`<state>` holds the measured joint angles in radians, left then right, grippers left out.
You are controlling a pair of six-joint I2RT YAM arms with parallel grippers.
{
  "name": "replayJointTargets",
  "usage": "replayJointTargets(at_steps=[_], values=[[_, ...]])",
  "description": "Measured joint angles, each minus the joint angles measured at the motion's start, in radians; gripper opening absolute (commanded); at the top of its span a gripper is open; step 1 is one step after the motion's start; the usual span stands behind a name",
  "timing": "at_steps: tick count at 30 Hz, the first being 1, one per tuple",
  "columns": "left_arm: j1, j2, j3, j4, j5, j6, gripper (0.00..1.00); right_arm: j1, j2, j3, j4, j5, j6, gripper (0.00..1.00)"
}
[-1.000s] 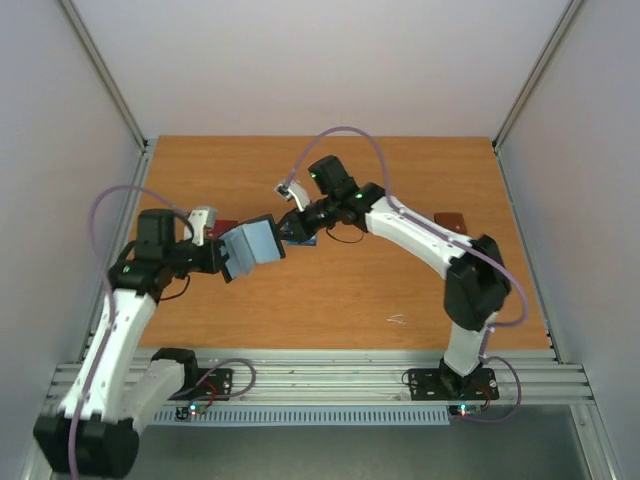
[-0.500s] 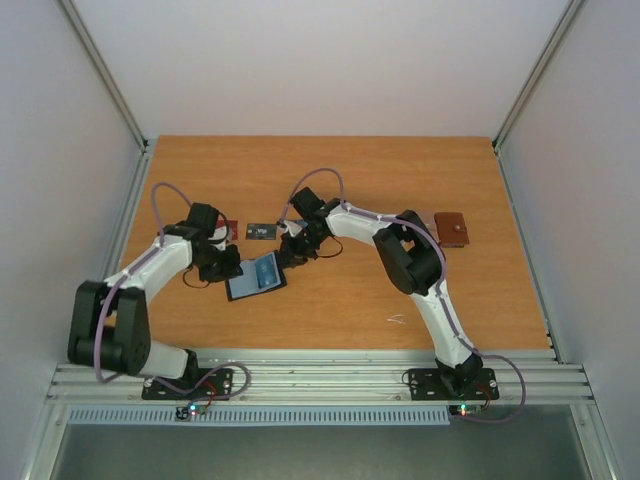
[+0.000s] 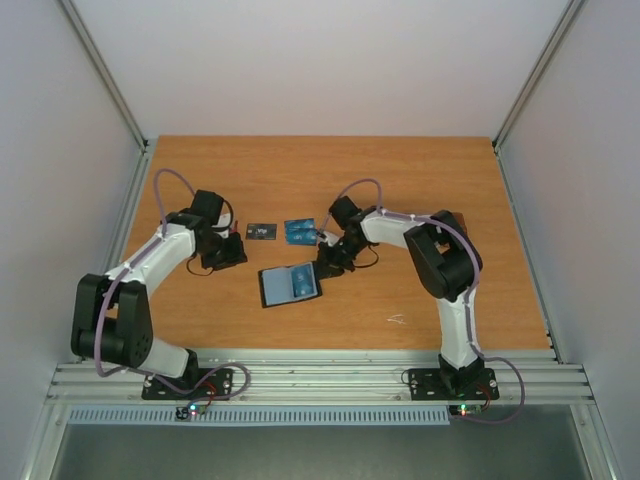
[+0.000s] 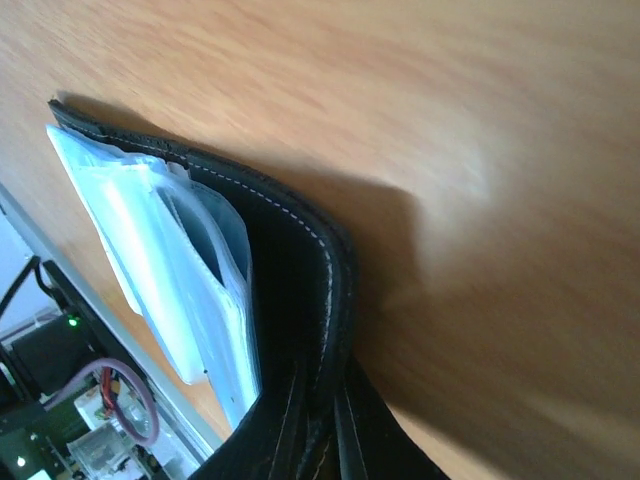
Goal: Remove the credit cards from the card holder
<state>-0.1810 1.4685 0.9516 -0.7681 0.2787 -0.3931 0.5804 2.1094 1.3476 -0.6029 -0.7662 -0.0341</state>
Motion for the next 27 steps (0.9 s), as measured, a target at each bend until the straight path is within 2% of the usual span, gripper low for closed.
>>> replayJointTargets(at_steps=[3,6,14,18,23,27], values=[[0.000,-0.022,-0.002,-0.008,-0.007,0.000,0.35,-0.032,-0.066,-0.086,0.010,0.027,0.014,0.09],[0.000,-0.045,-0.011,-0.010,-0.011,0.004,0.38,-0.055,-0.134,-0.145,0.011,0.061,0.038,0.14],[0.000,-0.105,-0.062,-0.007,-0.019,0.004,0.43,-0.116,-0.224,-0.265,0.042,0.127,0.074,0.10],[0.003,-0.143,-0.091,-0.006,-0.019,0.004,0.43,-0.142,-0.251,-0.273,0.053,0.119,0.070,0.11],[0.008,-0.164,-0.111,0.004,-0.016,0.004,0.44,-0.143,-0.254,-0.254,0.053,0.099,0.027,0.01],[0.010,-0.183,-0.125,0.020,0.002,0.005,0.45,-0.143,-0.254,-0.251,0.057,0.047,0.003,0.06]])
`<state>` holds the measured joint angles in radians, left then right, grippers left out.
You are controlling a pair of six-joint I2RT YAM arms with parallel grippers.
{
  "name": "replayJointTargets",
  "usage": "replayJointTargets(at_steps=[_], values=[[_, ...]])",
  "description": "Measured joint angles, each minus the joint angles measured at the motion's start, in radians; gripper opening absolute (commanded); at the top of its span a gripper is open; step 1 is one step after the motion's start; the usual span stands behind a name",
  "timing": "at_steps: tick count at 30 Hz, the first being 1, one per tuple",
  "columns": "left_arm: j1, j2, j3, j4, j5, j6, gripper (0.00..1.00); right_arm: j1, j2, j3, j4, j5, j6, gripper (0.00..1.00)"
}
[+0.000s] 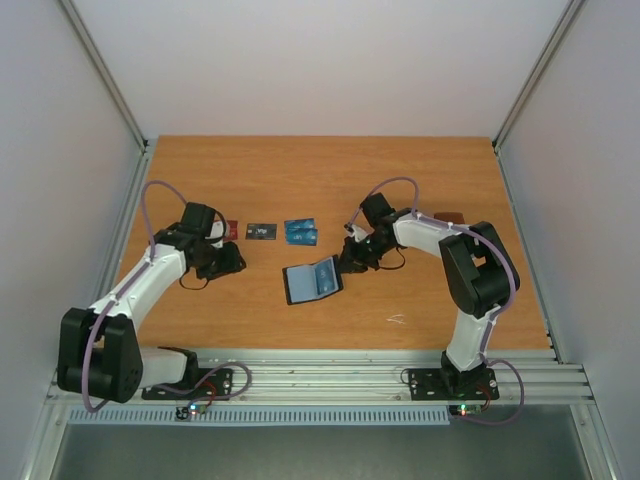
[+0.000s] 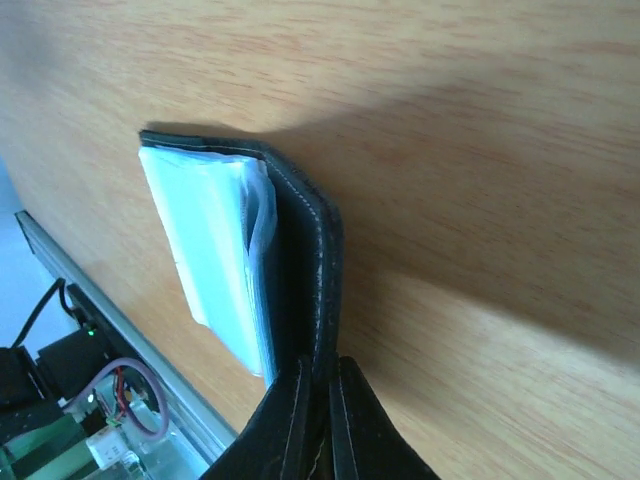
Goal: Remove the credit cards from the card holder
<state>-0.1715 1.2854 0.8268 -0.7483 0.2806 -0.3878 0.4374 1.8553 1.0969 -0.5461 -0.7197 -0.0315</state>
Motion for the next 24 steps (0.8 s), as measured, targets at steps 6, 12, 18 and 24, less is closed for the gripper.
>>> replayJointTargets(at_steps=[6,12,18,24], values=[[0.001,-0.008,-0.007,0.021,0.023,0.004,0.46,-0.001,0.002,0.050,-0.027,-0.011,-0.029,0.11],[0.009,-0.027,-0.022,0.032,0.020,0.007,0.46,-0.006,0.020,0.050,-0.029,-0.031,-0.029,0.14],[0.042,-0.042,-0.045,0.045,-0.003,0.006,0.47,-0.006,0.024,0.050,-0.030,-0.043,-0.030,0.19],[0.096,-0.061,-0.079,0.057,-0.038,0.003,0.47,-0.006,0.047,0.050,-0.015,-0.103,-0.026,0.24]])
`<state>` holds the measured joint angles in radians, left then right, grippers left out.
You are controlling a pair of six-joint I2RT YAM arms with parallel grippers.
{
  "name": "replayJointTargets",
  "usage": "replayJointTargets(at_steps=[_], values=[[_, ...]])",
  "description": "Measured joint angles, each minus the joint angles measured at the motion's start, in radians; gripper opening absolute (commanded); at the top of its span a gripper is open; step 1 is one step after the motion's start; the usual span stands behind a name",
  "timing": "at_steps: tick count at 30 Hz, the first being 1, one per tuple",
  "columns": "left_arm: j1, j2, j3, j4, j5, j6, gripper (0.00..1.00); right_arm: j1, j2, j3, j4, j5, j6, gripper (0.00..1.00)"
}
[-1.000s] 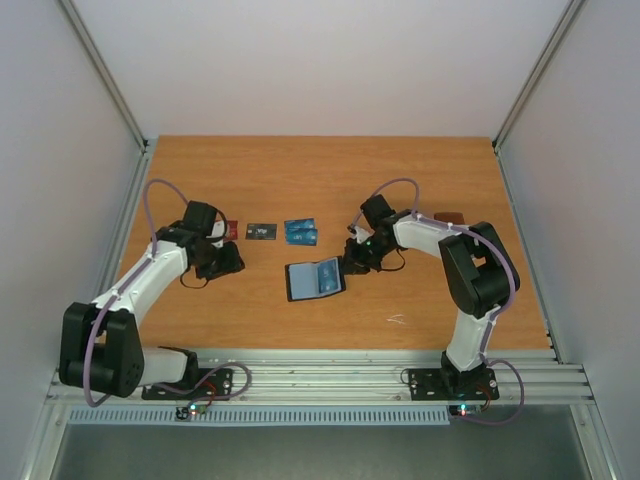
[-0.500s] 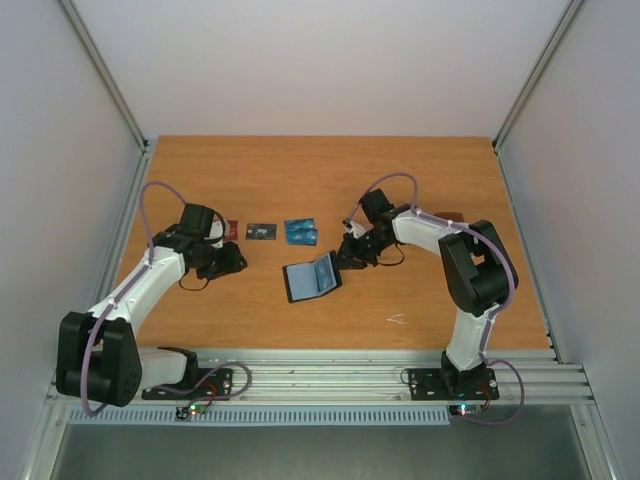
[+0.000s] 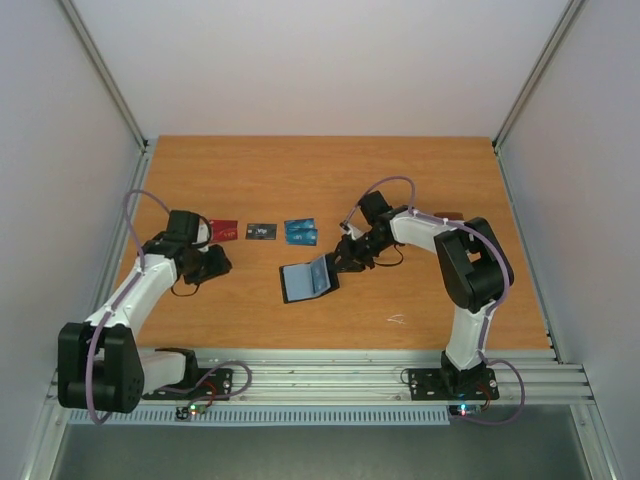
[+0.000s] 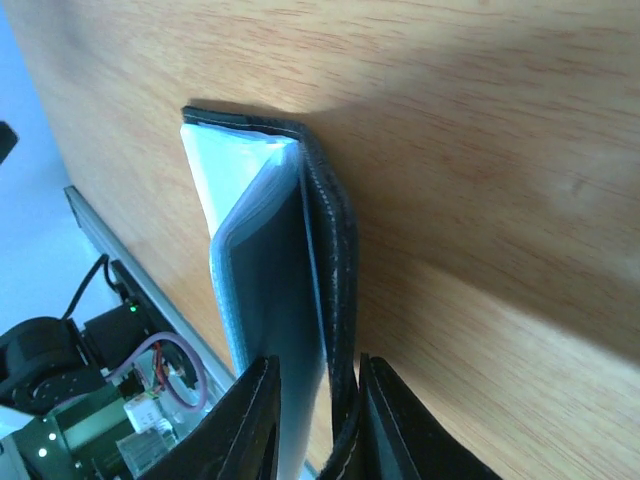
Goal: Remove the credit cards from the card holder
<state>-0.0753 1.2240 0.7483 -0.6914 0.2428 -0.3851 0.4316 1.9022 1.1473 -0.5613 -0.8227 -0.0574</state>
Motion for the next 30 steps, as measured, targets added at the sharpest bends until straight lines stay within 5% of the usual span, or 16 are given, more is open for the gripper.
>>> replayJointTargets(at_steps=[21,30], values=[[0.127,-0.027,-0.082,0.023,-0.108,-0.051,0.47,0.000,0.031,-0.016,0.126,-0.166,0.041,0.37],[0.231,-0.092,-0.098,0.023,-0.134,-0.076,0.48,0.000,0.071,-0.019,0.128,-0.137,0.048,0.20]])
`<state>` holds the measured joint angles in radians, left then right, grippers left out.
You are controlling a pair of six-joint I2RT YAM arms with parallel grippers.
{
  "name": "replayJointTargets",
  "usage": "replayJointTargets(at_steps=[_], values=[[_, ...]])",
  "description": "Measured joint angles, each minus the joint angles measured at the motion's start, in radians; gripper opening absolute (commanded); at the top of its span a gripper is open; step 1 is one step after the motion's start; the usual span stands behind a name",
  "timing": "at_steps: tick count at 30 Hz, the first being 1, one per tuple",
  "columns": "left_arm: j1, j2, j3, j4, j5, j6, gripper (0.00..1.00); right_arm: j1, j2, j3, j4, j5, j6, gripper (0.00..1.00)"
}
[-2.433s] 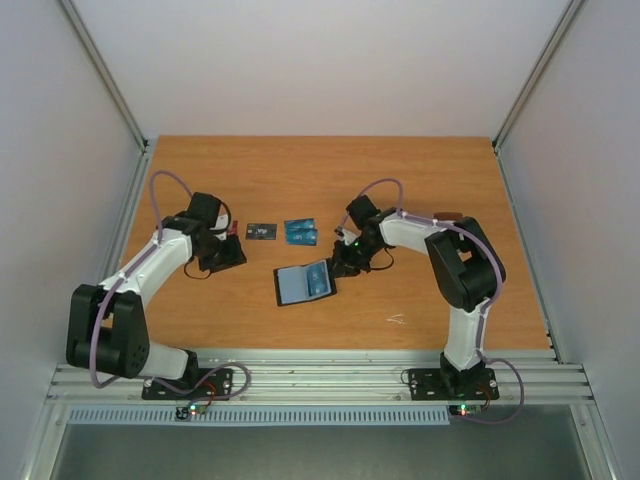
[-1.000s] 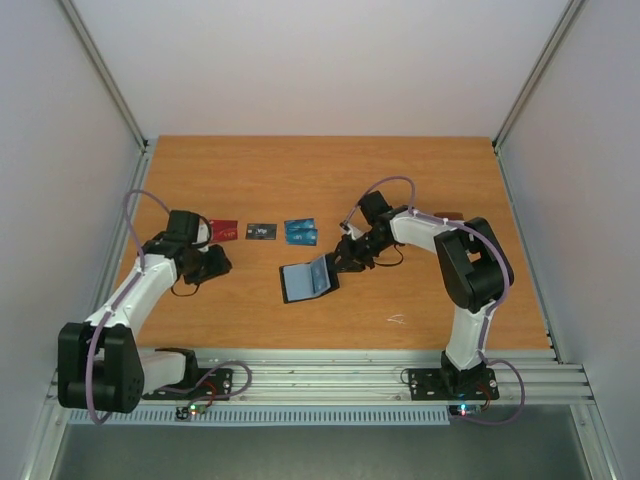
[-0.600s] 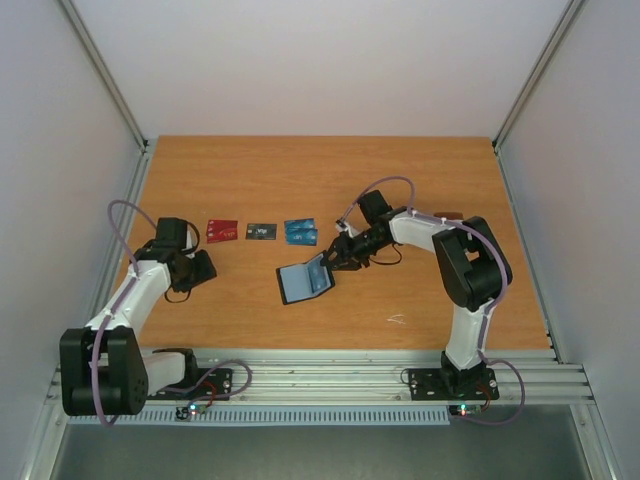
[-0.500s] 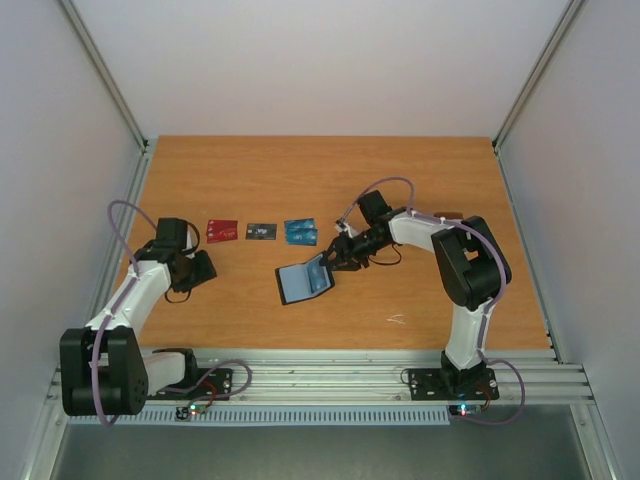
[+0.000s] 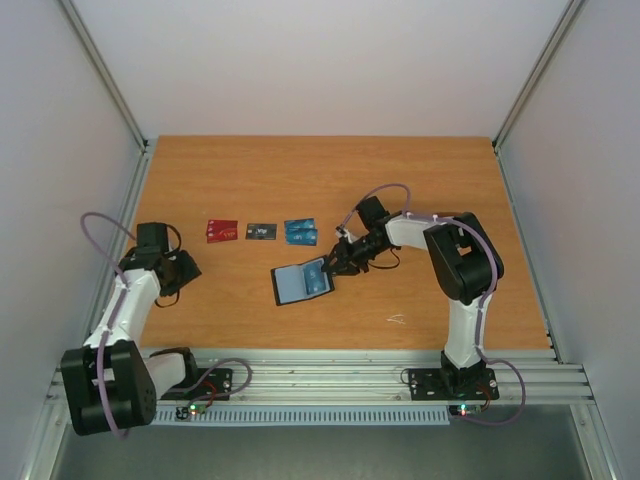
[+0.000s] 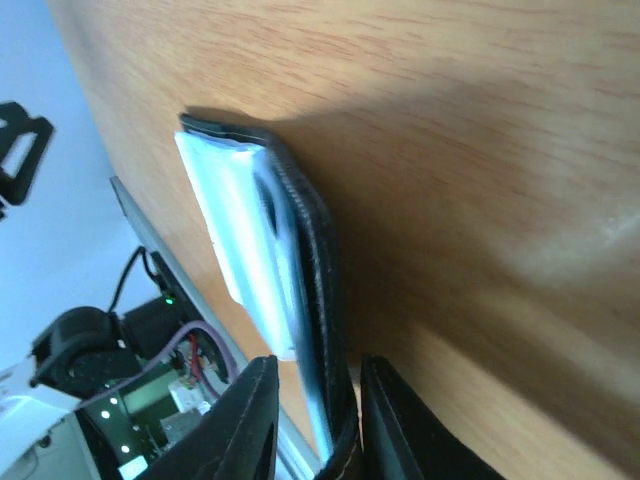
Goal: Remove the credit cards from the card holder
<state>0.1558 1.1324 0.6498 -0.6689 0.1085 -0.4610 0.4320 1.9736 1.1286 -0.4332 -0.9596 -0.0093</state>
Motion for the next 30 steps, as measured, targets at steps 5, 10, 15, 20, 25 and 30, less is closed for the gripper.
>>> replayJointTargets(at_steps=[5,10,15,20,25,30], values=[[0.080,-0.047,-0.005,0.001,-0.007,-0.006,0.48,0.002,0.022,-0.007,-0.001,0.017,0.003,0.01],[0.121,-0.098,-0.043,0.008,-0.003,-0.013,0.48,0.002,0.022,-0.008,0.002,0.017,0.003,0.01],[0.126,-0.143,-0.088,0.017,0.020,-0.034,0.48,0.002,0.021,-0.008,-0.001,0.016,-0.009,0.01],[0.126,-0.157,-0.109,0.032,0.044,-0.056,0.48,0.002,0.013,0.005,-0.033,0.016,-0.033,0.01],[0.126,-0.167,-0.116,0.042,0.063,-0.066,0.48,0.002,-0.014,0.035,-0.072,0.015,-0.058,0.01],[0.126,-0.187,-0.126,0.057,0.074,-0.069,0.48,0.002,-0.040,0.050,-0.098,0.010,-0.075,0.01]])
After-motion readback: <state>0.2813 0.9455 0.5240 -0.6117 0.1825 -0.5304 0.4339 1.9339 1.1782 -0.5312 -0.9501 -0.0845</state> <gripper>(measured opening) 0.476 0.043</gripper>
